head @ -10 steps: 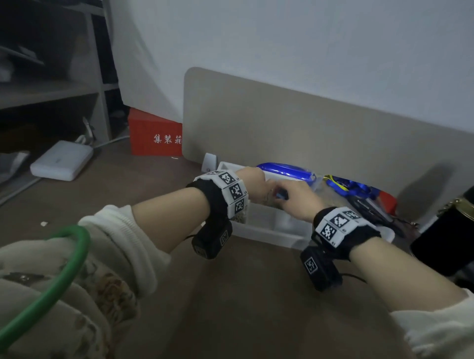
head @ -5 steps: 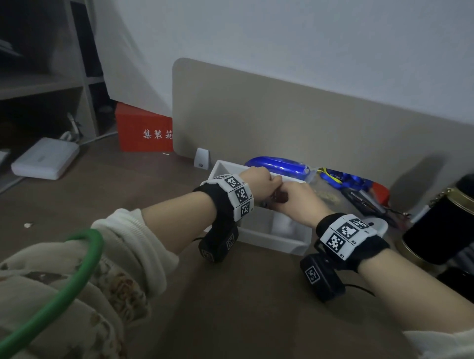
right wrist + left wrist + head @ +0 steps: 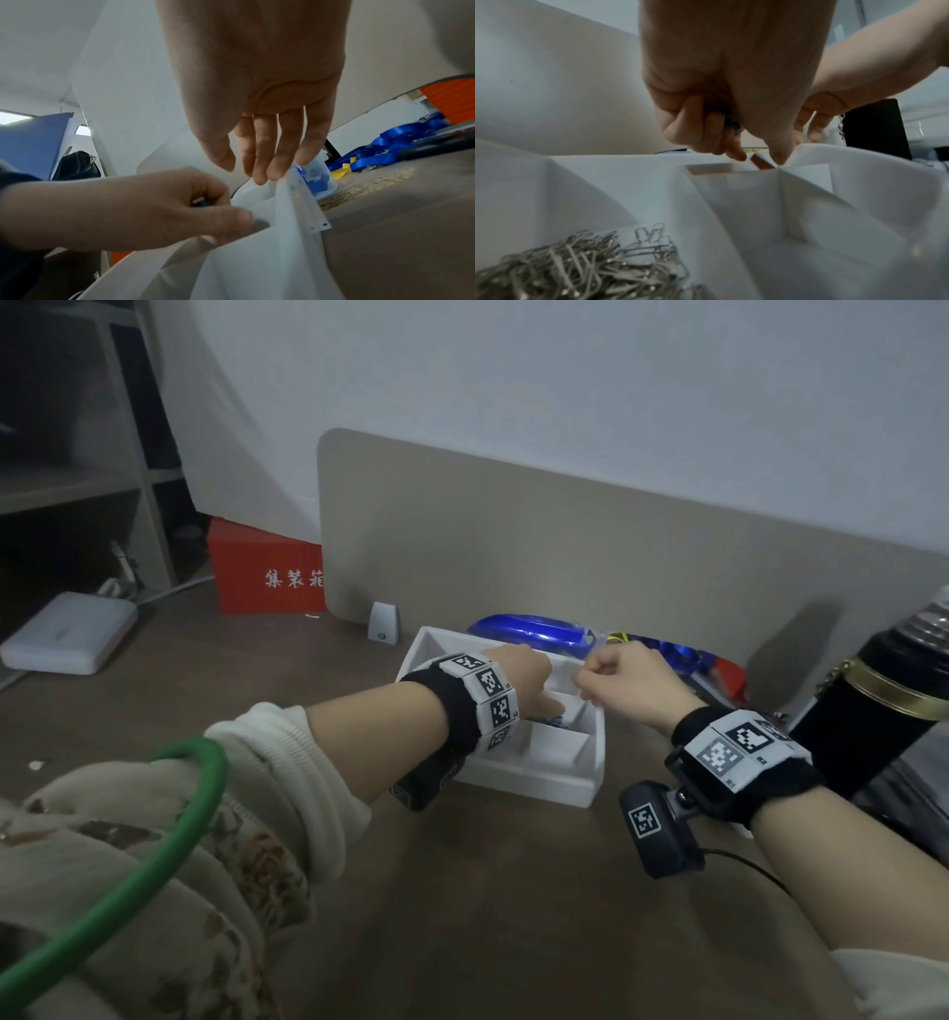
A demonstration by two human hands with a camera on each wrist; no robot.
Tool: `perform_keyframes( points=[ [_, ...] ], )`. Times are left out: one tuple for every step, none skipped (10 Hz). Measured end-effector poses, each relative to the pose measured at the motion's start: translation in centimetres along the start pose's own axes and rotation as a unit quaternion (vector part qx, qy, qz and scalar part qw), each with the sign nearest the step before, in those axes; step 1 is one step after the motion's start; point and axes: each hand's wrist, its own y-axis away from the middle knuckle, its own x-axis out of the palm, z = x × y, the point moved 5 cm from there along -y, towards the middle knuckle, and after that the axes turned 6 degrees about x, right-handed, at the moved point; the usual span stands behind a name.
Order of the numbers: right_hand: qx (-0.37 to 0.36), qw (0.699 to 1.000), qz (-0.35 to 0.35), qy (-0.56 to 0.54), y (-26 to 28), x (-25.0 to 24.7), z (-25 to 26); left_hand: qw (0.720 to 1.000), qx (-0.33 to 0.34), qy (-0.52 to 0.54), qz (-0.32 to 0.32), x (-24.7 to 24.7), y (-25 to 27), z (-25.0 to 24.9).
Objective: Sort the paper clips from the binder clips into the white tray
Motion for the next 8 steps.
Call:
perform_keyframes(
  points=[
    [0.001, 1.0, 0.013, -0.012, 0.2, 0.2, -0.2, 1.0, 0.014, 0.001, 0.022, 0.2, -0.2, -0.3],
    [-0.009, 1.0, 0.016, -0.019, 0.6, 0.4, 0.1, 0.999, 0.028, 0.02, 0.001, 0.1, 0.1, -0.3],
    [-0.002, 1.0, 0.022, -0.018, 1.0, 0.6, 0.3, 0.999, 0.036, 0.03, -0.007, -0.3, 0.5, -0.3],
    [-0.006, 1.0, 0.019, -0.022, 1.3, 0.7, 0.4, 0.998, 0.033, 0.042, -0.011, -0.3, 0.8, -0.2],
    [-0.004, 1.0, 0.022, -0.018, 2.0, 0.6, 0.6, 0.998, 0.03, 0.042, -0.023, -0.4, 1.2, -0.1],
    [-0.011, 0.999, 0.029, -0.026, 2.5, 0.4, 0.6, 0.998, 0.028, 0.049, -0.025, -0.4, 1.7, 0.0],
    [-0.002, 0.999, 0.041, -0.035, 3.7, 0.5, 0.7, 0.996, 0.023, 0.074, -0.043, -0.4, 2.2, 0.3],
    [-0.014, 0.996, 0.025, -0.086, 4.7, 0.1, 1.4, 0.989, -0.005, 0.121, -0.085, -0.9, 2.5, 0.7]
  ],
)
